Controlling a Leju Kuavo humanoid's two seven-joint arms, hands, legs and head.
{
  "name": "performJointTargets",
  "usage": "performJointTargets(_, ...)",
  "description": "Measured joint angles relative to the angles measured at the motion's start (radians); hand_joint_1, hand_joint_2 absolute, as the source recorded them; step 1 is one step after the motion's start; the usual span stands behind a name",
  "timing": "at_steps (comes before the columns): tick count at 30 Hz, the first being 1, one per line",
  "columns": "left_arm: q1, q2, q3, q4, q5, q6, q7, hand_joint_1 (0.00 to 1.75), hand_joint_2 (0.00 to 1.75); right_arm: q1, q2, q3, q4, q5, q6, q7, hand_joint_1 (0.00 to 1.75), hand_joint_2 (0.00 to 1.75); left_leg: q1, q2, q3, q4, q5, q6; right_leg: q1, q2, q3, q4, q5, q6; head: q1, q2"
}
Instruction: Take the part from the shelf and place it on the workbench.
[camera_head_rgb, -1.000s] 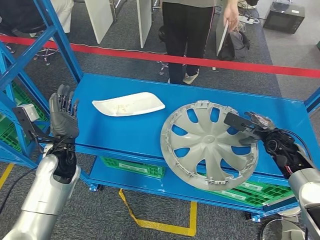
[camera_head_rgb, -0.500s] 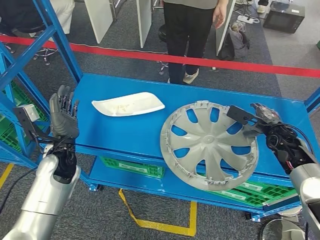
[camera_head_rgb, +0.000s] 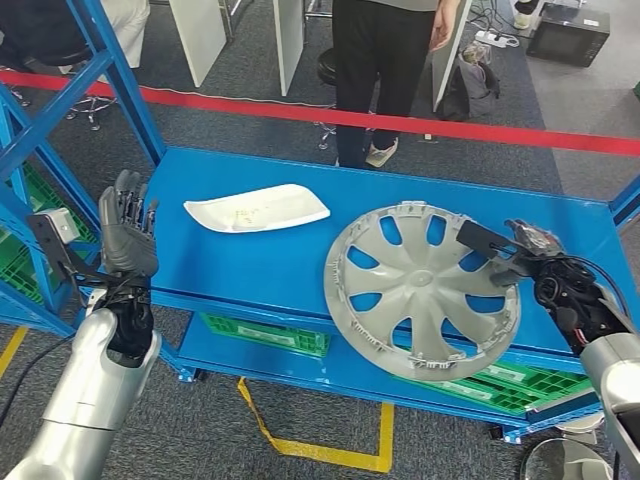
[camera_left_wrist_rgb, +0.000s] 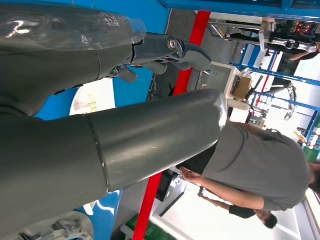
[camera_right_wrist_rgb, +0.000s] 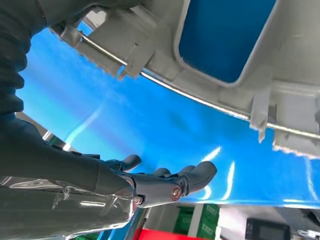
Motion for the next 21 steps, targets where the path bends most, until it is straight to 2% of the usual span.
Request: performJointTargets(21,0.0,0.0,0.0,0.0,-0.004,-0.012,0.0,0.0,0.0,0.01,-0.006,-0.014,0.006,-0.021,0.026,0.011,0.0,1.75,0.0,0.0,0.0,0.0,0.0,0.0,0.0,0.0,0.0,0.0,0.0,0.0,0.0,0.0)
